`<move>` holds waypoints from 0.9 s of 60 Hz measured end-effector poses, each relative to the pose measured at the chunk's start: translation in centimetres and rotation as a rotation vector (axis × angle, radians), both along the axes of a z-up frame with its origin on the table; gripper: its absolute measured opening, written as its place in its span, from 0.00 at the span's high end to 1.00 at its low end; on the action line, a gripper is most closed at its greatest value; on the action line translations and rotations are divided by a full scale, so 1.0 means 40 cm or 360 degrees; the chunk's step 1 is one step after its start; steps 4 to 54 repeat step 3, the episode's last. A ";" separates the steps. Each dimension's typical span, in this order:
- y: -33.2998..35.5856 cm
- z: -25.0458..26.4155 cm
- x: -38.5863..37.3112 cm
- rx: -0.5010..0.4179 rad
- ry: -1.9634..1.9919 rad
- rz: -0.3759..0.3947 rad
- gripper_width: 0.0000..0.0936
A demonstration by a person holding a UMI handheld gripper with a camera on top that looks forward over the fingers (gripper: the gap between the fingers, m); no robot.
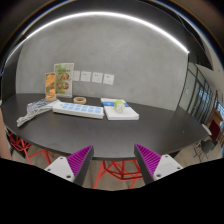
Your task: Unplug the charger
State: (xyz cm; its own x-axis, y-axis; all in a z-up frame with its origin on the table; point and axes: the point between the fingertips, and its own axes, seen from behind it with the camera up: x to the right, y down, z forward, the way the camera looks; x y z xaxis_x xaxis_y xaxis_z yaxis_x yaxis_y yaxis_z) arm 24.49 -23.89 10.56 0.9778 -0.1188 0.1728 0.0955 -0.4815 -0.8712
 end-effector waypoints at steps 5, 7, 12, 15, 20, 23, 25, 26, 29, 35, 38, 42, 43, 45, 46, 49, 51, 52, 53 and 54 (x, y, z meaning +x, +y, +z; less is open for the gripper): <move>-0.014 -0.016 0.041 -0.0017 0.0034 0.0011 0.12; -0.014 -0.016 0.041 -0.0017 0.0034 0.0011 0.12; -0.014 -0.016 0.041 -0.0017 0.0034 0.0011 0.12; -0.014 -0.016 0.041 -0.0017 0.0034 0.0011 0.12; -0.014 -0.016 0.041 -0.0017 0.0034 0.0011 0.12; -0.014 -0.016 0.041 -0.0017 0.0034 0.0011 0.12; -0.014 -0.016 0.041 -0.0017 0.0034 0.0011 0.12; -0.014 -0.016 0.041 -0.0017 0.0034 0.0011 0.12; -0.014 -0.016 0.041 -0.0017 0.0034 0.0011 0.12; -0.014 -0.016 0.041 -0.0017 0.0034 0.0011 0.12; -0.014 -0.016 0.041 -0.0017 0.0034 0.0011 0.12; -0.014 -0.016 0.041 -0.0017 0.0034 0.0011 0.12; -0.014 -0.016 0.041 -0.0017 0.0034 0.0011 0.12; -0.014 -0.016 0.041 -0.0017 0.0034 0.0011 0.12; -0.014 -0.016 0.041 -0.0017 0.0034 0.0011 0.12; -0.014 -0.016 0.041 -0.0017 0.0034 0.0011 0.12; -0.014 -0.016 0.041 -0.0017 0.0034 0.0011 0.12; -0.014 -0.016 0.041 -0.0017 0.0034 0.0011 0.12; -0.014 -0.016 0.041 -0.0017 0.0034 0.0011 0.12; -0.014 -0.016 0.041 -0.0017 0.0034 0.0011 0.12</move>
